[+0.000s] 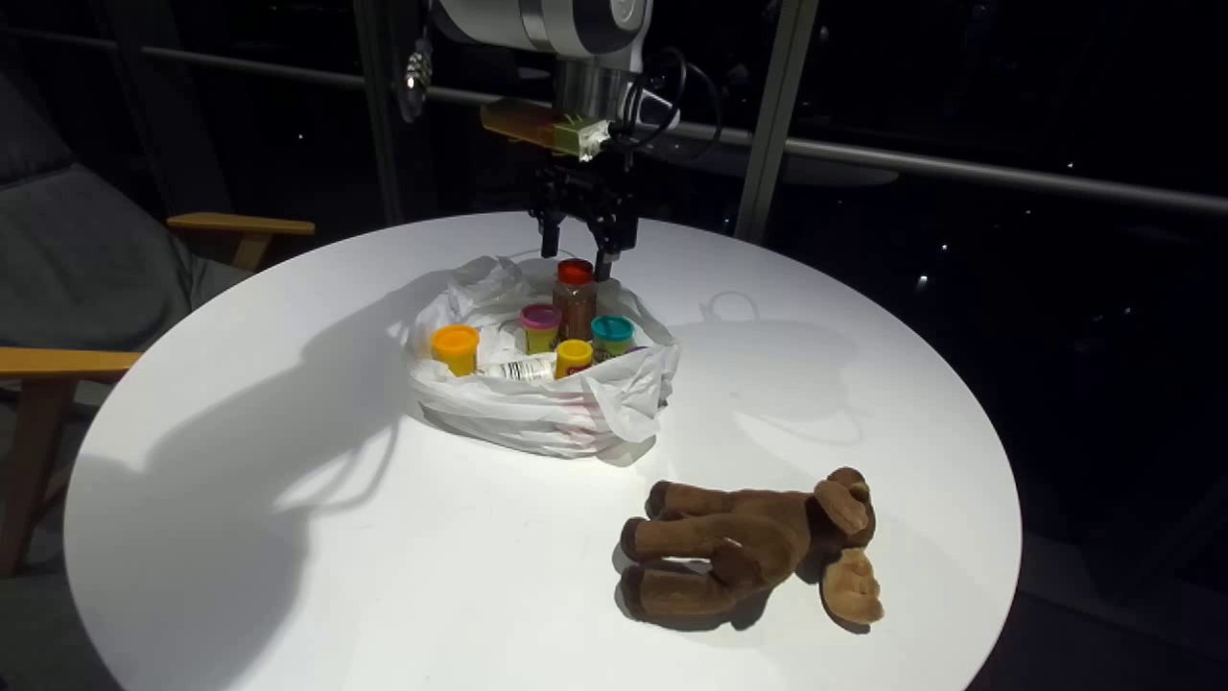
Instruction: Remove the things from the plastic bag and put them on the table
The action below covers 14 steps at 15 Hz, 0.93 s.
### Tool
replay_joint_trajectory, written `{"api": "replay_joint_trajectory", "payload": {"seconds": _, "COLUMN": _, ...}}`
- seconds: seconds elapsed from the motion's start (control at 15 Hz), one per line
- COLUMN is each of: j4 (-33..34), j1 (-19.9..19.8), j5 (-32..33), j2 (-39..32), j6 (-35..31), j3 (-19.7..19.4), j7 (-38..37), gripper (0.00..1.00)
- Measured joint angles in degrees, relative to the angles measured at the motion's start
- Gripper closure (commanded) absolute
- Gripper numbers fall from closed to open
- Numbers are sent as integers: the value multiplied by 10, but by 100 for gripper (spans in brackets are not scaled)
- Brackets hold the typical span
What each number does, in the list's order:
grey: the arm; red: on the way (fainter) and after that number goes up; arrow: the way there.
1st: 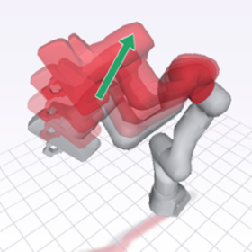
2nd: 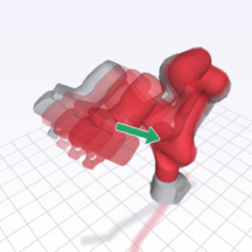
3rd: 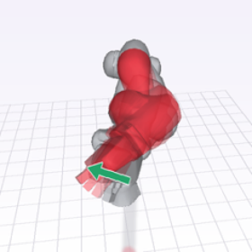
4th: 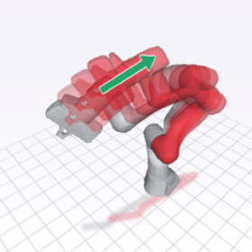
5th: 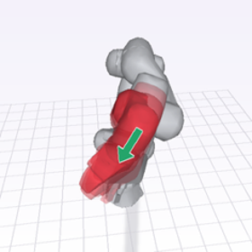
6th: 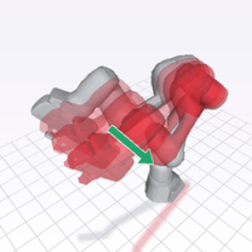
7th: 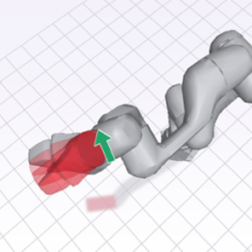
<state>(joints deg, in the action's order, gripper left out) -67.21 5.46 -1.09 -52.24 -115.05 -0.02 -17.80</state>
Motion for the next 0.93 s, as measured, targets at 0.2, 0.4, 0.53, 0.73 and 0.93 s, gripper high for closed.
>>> {"api": "replay_joint_trajectory", "payload": {"seconds": 0.2, "j4": 8, "j1": -1, "j5": -3, "j2": -8, "j6": 6, "j3": 0, "j7": 0, "gripper": 66}}
{"api": "replay_joint_trajectory", "payload": {"seconds": 0.4, "j4": 9, "j1": -3, "j5": -3, "j2": -8, "j6": 8, "j3": -1, "j7": -1, "gripper": 81}}
{"api": "replay_joint_trajectory", "payload": {"seconds": 0.53, "j4": 9, "j1": -6, "j5": -3, "j2": -8, "j6": 8, "j3": -1, "j7": -1, "gripper": 81}}
{"api": "replay_joint_trajectory", "payload": {"seconds": 0.73, "j4": 8, "j1": -6, "j5": -3, "j2": 1, "j6": 9, "j3": -5, "j7": -15, "gripper": 81}}
{"api": "replay_joint_trajectory", "payload": {"seconds": 0.93, "j4": -1, "j1": 5, "j5": -3, "j2": 43, "j6": 15, "j3": -5, "j7": -42, "gripper": 81}}
